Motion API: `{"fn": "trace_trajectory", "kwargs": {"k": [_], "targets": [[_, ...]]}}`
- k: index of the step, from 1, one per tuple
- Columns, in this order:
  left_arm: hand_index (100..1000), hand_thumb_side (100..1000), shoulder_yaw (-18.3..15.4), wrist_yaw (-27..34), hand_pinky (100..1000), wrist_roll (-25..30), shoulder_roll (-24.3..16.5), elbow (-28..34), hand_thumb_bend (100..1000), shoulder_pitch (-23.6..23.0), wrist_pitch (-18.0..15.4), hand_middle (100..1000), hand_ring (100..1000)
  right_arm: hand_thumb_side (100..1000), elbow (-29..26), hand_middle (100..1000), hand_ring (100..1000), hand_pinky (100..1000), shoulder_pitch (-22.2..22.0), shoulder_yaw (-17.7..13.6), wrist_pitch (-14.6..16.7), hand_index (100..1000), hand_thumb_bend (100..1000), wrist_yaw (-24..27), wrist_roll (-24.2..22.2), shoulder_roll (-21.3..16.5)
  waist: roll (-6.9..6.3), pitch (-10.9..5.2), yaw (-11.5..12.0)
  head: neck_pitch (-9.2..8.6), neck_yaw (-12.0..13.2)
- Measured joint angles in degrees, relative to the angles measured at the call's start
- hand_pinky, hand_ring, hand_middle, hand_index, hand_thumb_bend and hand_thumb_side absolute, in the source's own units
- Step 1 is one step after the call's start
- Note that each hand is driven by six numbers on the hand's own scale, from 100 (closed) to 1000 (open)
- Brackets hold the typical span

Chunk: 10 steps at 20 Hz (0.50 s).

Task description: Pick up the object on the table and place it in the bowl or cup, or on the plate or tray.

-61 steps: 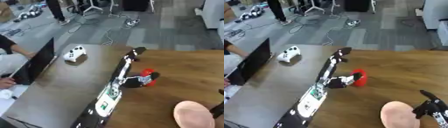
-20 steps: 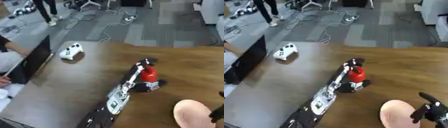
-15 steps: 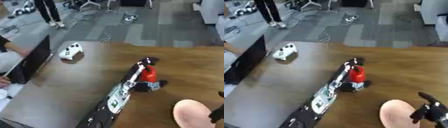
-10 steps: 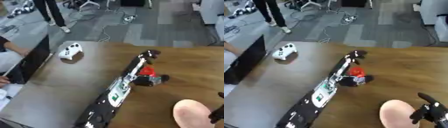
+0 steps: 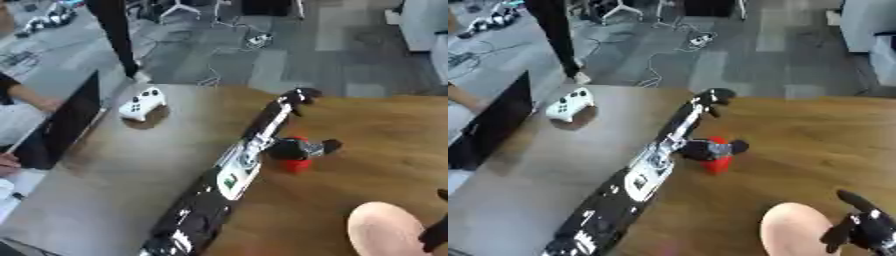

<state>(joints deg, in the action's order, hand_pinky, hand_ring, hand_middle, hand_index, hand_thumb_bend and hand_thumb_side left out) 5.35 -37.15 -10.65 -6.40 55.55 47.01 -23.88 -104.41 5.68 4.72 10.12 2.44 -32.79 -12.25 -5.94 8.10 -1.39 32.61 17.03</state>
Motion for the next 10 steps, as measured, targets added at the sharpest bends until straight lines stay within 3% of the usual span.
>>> {"fn": "trace_trajectory", "kwargs": {"k": [10], "targets": [[840,689,-1.93,-15.12,598,-0.18,-1.17,-4.40,702,2.82,2.80,788,751,989,0.00,463,565,493,0.03,0.32,0.16,960,100,-0.04,-0.41,0.21,0.01,0.64,-0.69,-0.06,0.17]]}}
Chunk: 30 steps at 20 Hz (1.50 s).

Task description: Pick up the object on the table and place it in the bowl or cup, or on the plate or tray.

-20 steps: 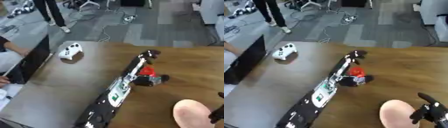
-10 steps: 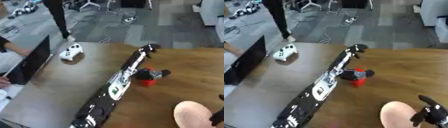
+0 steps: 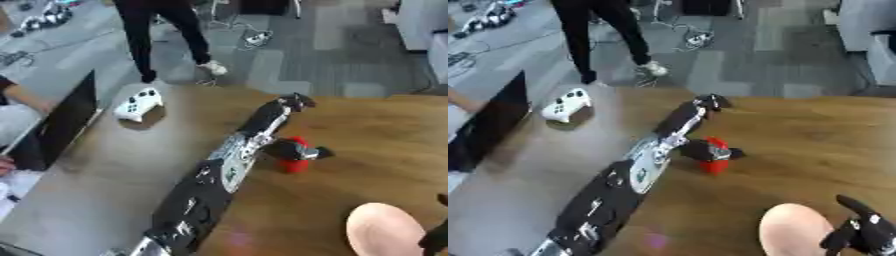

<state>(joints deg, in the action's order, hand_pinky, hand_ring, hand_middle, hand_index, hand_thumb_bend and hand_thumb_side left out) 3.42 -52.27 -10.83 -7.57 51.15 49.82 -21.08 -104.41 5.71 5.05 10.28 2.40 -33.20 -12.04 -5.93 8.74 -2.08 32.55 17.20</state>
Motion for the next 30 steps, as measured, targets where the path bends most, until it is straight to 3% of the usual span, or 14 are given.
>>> {"fn": "trace_trajectory", "kwargs": {"k": [19,22,27,30], "targets": [[823,760,-0.16,-10.08,631,0.91,0.01,-5.44,692,1.31,-0.75,774,755,995,0.00,463,565,494,0.98,0.33,0.07,961,100,-0.24,-0.86,0.47,-0.19,1.11,-1.24,-0.49,0.32],[797,747,0.16,-11.07,542,1.29,0.01,-5.95,694,1.56,-1.15,737,678,996,0.00,463,566,494,1.00,0.34,0.05,961,100,-0.25,-0.89,0.48,-0.25,1.13,-1.30,-0.49,0.32],[727,572,0.47,-13.55,369,1.81,0.00,-6.44,580,1.76,-1.61,618,551,996,0.00,463,566,495,1.02,0.34,-0.03,962,100,-0.25,-1.01,0.48,-0.33,1.35,-1.32,-0.49,0.32],[694,357,0.70,-14.67,256,1.97,-0.02,-6.57,485,1.93,-1.49,555,490,998,0.00,463,566,495,1.03,0.34,-0.11,962,100,-0.25,-1.10,0.48,-0.33,1.39,-1.32,-0.49,0.32]]}}
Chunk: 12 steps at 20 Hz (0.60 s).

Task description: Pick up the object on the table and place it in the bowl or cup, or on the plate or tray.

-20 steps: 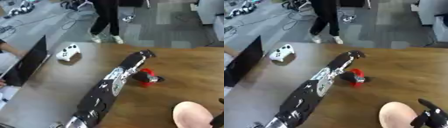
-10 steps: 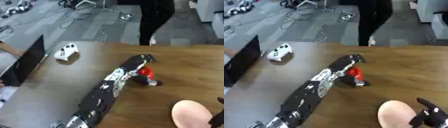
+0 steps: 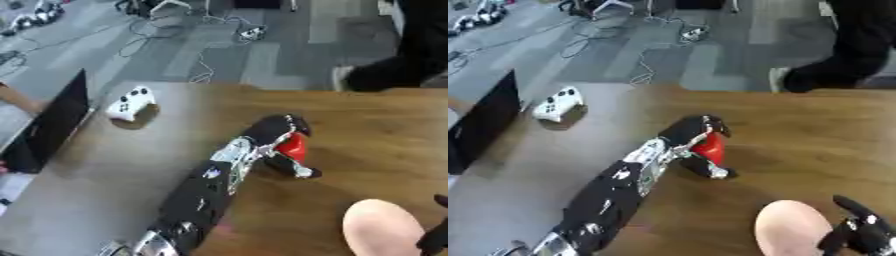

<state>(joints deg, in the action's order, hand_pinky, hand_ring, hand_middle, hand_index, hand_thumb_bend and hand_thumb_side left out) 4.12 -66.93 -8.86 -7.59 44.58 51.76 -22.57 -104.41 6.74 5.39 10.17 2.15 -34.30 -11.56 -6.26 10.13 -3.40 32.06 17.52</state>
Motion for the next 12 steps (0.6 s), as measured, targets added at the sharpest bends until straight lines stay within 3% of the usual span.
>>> {"fn": "trace_trajectory", "kwargs": {"k": [2,3,4,5,7,9,12], "targets": [[690,316,0.05,-0.87,224,0.24,-0.01,-0.04,472,0.28,0.24,547,474,998,0.00,463,566,495,0.01,0.00,-0.03,962,100,0.00,-0.04,0.00,0.00,0.00,0.00,0.00,0.00],[678,163,0.05,-1.18,100,0.39,-0.01,-0.04,440,0.33,0.39,517,411,1000,0.00,463,566,495,0.01,0.00,-0.04,963,100,0.00,-0.04,0.00,-0.01,0.00,0.01,0.00,0.00],[682,206,0.05,-1.44,132,0.57,-0.02,-0.04,446,0.36,0.57,526,431,999,0.00,463,566,495,0.01,0.00,-0.04,963,100,0.00,-0.04,0.00,-0.01,0.00,0.01,0.00,0.00],[666,149,0.05,-1.71,100,0.74,-0.02,-0.04,416,0.50,0.74,493,343,1000,0.00,463,566,495,0.01,0.00,-0.04,964,100,0.00,-0.04,0.00,-0.01,0.00,0.02,0.00,0.00],[652,149,0.07,-2.18,100,1.14,-0.03,-0.04,378,0.70,1.14,471,278,1000,0.00,464,566,495,0.01,0.00,-0.05,964,100,0.00,-0.06,0.00,-0.01,0.00,0.05,0.00,0.00],[625,149,0.11,-2.53,100,1.58,-0.07,-0.02,311,0.78,1.58,447,224,1000,0.00,464,566,495,0.01,0.00,-0.06,964,100,0.00,-0.06,0.00,-0.01,0.00,0.12,0.00,0.00],[579,148,0.48,-2.70,100,2.31,-0.45,0.34,304,0.79,1.71,401,196,1000,0.00,464,566,495,0.01,0.00,-0.06,964,100,0.00,-0.06,0.00,-0.01,0.00,0.20,0.01,-0.01]]}}
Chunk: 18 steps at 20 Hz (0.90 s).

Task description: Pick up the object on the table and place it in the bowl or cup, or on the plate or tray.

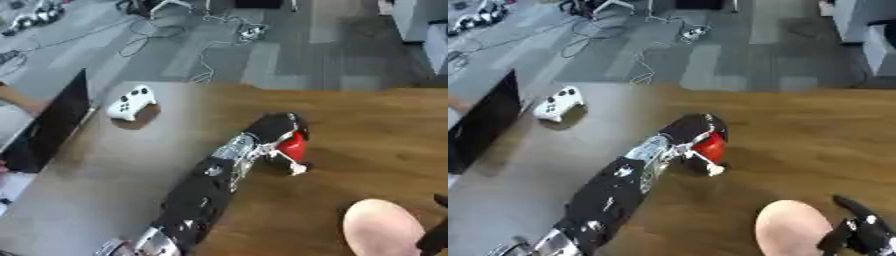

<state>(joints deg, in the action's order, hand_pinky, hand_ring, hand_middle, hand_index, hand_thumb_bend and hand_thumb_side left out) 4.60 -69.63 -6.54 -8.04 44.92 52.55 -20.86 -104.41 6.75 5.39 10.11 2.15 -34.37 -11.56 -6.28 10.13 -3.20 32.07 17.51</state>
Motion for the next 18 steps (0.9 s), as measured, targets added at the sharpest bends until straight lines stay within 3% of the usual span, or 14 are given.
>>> {"fn": "trace_trajectory", "kwargs": {"k": [9,18], "targets": [[529,148,1.71,0.14,100,1.41,-0.55,2.57,302,0.40,-1.16,371,192,1000,0.01,464,565,495,-0.06,0.00,0.00,964,100,0.00,0.00,0.00,0.00,-0.06,0.16,0.07,-0.10],[536,143,4.83,4.84,100,5.96,-1.59,8.10,307,2.20,-3.49,373,194,996,0.03,465,566,495,-0.64,-0.02,0.03,963,100,0.16,0.04,-0.08,0.00,-1.71,0.78,0.12,-0.39]]}}
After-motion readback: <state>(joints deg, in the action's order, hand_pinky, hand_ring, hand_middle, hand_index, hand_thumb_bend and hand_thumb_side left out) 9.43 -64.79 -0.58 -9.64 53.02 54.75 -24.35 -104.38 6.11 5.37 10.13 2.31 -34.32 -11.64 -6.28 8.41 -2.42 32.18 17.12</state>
